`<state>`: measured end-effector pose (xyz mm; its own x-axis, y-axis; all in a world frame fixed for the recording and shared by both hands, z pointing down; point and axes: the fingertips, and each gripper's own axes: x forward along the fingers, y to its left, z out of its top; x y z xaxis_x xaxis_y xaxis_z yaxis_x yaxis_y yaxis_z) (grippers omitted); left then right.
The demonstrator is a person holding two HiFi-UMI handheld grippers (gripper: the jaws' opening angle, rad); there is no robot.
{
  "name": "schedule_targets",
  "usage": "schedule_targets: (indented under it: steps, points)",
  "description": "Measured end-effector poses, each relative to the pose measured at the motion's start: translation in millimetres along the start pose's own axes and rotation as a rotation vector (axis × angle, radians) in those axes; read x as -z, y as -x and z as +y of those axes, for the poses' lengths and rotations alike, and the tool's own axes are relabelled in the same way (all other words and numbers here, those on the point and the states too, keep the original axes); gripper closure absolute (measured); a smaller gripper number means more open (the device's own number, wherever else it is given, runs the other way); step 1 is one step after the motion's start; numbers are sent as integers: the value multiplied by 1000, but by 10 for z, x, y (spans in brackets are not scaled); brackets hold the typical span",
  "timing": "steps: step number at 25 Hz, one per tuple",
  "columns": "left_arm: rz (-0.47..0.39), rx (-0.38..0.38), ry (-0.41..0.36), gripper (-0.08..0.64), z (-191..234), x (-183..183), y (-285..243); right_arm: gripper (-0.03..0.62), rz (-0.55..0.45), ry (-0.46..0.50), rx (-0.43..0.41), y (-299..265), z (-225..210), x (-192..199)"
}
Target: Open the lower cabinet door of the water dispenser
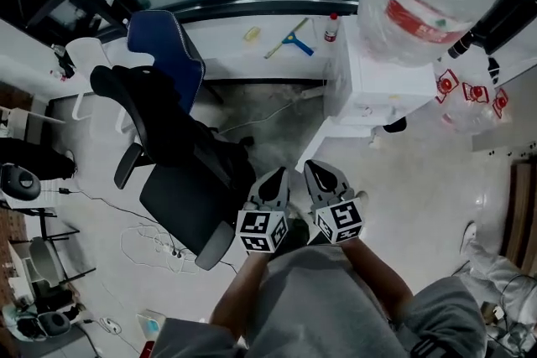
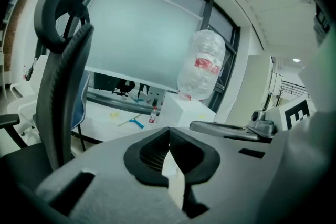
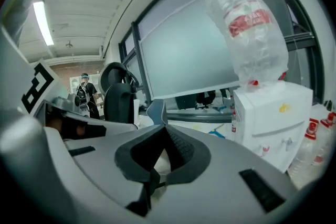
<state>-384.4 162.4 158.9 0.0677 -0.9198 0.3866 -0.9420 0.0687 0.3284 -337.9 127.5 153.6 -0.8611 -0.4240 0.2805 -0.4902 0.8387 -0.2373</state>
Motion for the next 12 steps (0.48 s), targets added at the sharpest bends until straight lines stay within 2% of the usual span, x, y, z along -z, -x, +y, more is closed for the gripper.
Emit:
schedule_targets:
  steps: [5,12]
  points:
    - [-83,17,-100,549,-69,-422,224,583,-83,40,-9,119,182,-445]
    - [-158,42,-189,549,-176,-751,530,584,-150,74,-36,221,426,-782]
